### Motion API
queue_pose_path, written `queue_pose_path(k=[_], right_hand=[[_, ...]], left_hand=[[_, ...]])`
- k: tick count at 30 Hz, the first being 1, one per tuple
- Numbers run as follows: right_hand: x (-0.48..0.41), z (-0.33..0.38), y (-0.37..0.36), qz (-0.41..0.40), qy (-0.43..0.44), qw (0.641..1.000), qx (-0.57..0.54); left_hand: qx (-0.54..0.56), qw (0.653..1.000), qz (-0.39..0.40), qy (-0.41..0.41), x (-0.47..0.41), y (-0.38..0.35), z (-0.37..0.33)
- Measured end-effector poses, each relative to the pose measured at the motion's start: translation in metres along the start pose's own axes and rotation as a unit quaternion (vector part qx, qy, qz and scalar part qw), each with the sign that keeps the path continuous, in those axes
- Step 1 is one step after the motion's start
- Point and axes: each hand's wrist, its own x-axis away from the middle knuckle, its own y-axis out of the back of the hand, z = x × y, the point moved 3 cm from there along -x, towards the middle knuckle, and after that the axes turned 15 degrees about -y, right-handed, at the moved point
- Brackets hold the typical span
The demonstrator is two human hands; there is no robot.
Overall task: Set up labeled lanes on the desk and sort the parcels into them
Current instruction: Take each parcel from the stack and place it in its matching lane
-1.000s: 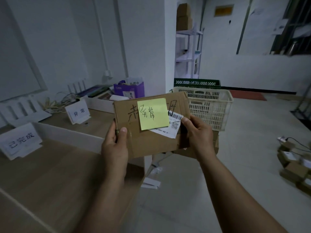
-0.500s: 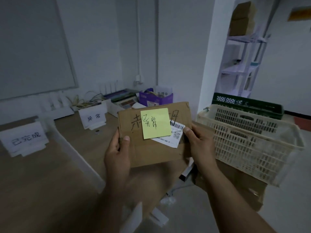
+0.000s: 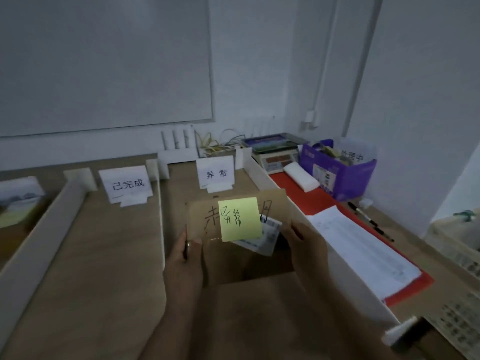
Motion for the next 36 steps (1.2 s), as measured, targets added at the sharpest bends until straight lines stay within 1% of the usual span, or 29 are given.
queue_pose_path(k=[4, 6, 9, 11, 15, 17, 22, 28, 32, 36], right_hand=[[-0.051, 0.0, -0.038, 0.024, -0.022, 0.999, 0.027], [-0.079, -0.011, -0.055, 0.032, -0.032, 0.998, 0.034], [-0.11, -0.024, -0.071, 0.072, -0.099, 0.992, 0.022], [-0.126, -0.019, -0.075, 0.083, -0.082, 0.993, 0.025], [-0.149, -0.009, -0.086, 0.17, -0.054, 0.983, 0.034], [-0.158, -0.009, -0.093, 0.196, -0.051, 0.978, 0.043], [-0.184, 0.004, -0.116, 0.2, -0.019, 0.977, 0.072], [-0.221, 0.026, -0.157, 0.191, -0.024, 0.978, 0.078], [-0.249, 0.045, -0.185, 0.186, -0.014, 0.98, 0.068], [-0.259, 0.05, -0.2, 0.17, -0.006, 0.98, 0.1]], left_hand=[[-0.052, 0.997, -0.026, 0.053, -0.031, -0.017, 0.033], [-0.084, 0.994, -0.026, 0.063, -0.045, -0.026, 0.045], [-0.114, 0.99, -0.03, 0.074, -0.066, -0.042, 0.061], [-0.136, 0.986, -0.037, 0.092, -0.082, -0.049, 0.068], [-0.15, 0.98, -0.036, 0.123, -0.107, -0.057, 0.082], [-0.151, 0.979, -0.032, 0.132, -0.115, -0.059, 0.087], [-0.155, 0.979, -0.038, 0.123, -0.145, -0.064, 0.093], [-0.204, 0.975, -0.027, 0.089, -0.202, -0.066, 0.104], [-0.241, 0.966, -0.015, 0.089, -0.245, -0.065, 0.119], [-0.242, 0.966, 0.0, 0.09, -0.277, -0.057, 0.125]])
